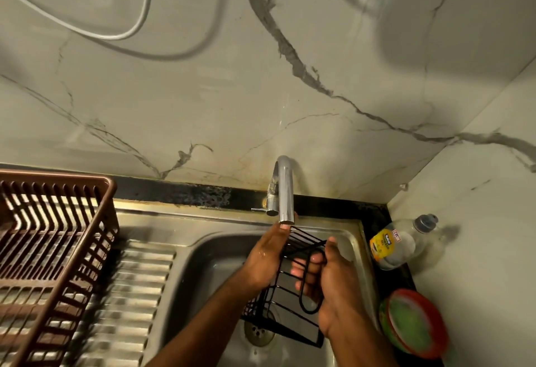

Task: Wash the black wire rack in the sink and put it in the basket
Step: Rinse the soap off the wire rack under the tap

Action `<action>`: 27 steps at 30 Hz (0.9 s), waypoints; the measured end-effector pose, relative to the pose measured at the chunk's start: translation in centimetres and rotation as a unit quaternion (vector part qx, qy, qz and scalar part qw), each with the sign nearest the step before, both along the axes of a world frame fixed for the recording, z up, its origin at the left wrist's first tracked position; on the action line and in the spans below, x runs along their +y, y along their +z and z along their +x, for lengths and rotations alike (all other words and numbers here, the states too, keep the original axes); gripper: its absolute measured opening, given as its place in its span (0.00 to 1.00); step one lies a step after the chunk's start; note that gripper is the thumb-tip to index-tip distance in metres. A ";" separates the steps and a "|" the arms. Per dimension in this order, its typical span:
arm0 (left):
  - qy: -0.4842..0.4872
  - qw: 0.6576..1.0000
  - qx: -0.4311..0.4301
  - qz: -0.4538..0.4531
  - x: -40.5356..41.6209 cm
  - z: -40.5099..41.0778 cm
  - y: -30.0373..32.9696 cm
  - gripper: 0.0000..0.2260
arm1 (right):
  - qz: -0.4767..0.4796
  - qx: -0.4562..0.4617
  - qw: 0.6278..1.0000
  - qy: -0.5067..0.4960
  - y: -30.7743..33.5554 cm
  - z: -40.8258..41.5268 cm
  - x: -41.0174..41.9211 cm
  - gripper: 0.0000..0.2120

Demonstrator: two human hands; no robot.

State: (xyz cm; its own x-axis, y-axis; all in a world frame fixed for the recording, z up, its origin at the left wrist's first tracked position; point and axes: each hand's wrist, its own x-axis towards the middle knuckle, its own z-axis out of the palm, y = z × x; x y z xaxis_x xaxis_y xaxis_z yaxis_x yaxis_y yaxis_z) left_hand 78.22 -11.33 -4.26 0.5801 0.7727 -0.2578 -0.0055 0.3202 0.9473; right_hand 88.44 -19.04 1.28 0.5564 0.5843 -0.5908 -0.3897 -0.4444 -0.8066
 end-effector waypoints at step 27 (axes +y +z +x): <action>-0.026 0.997 0.034 0.057 2.0 1.4 0.0 0.16 | 0.029 0.015 0.999 -0.024 0.9 1.2 0.5 0.24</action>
